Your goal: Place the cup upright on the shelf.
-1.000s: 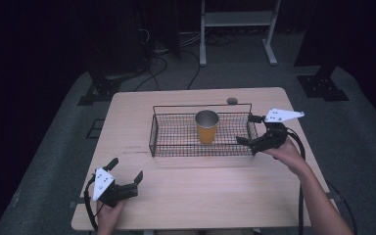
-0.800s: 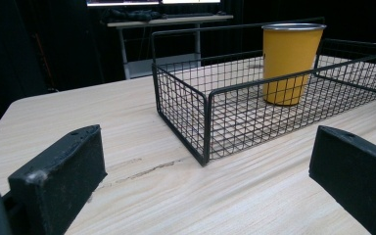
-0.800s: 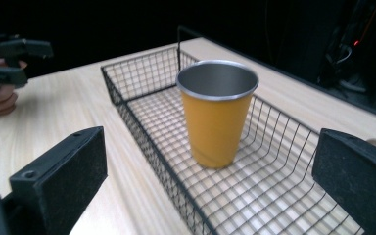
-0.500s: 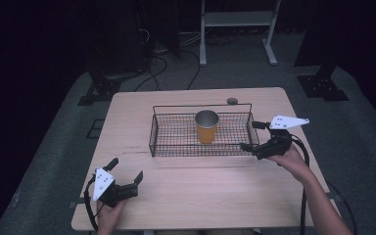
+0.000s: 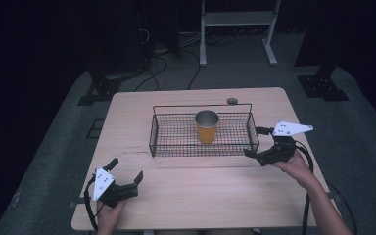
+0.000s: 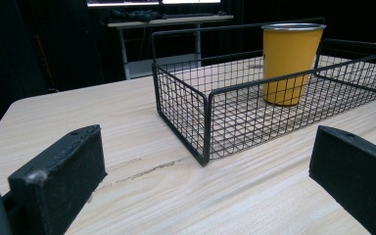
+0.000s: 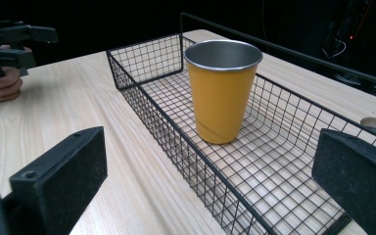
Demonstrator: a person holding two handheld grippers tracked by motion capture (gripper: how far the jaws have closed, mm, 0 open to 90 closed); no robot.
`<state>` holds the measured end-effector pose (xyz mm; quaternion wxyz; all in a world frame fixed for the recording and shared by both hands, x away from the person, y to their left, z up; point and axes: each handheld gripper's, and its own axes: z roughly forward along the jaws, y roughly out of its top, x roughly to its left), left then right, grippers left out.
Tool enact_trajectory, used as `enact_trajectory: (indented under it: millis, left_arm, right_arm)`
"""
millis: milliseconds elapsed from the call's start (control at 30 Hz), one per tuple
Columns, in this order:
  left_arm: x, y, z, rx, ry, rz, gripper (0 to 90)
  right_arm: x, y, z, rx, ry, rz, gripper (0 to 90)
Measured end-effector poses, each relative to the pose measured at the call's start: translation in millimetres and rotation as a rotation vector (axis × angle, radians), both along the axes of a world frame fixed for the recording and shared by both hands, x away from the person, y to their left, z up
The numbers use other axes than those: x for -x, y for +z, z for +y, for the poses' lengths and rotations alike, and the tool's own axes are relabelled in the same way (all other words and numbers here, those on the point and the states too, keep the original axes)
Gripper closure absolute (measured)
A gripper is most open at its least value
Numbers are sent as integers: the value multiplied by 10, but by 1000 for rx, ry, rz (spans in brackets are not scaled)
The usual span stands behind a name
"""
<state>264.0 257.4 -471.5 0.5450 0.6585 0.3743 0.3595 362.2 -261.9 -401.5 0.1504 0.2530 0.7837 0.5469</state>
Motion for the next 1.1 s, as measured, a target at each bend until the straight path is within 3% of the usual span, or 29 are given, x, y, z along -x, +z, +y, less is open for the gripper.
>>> enact_trajectory:
  millis: [433, 1100]
  left_arm:
    - [1, 0, -1, 0, 2, -1, 0]
    - [-4, -1, 0, 2, 2, 0, 0]
  right_arm:
    - [117, -153, -164, 0, -37, 22, 0]
    - [352, -369, -283, -55, -72, 40, 0]
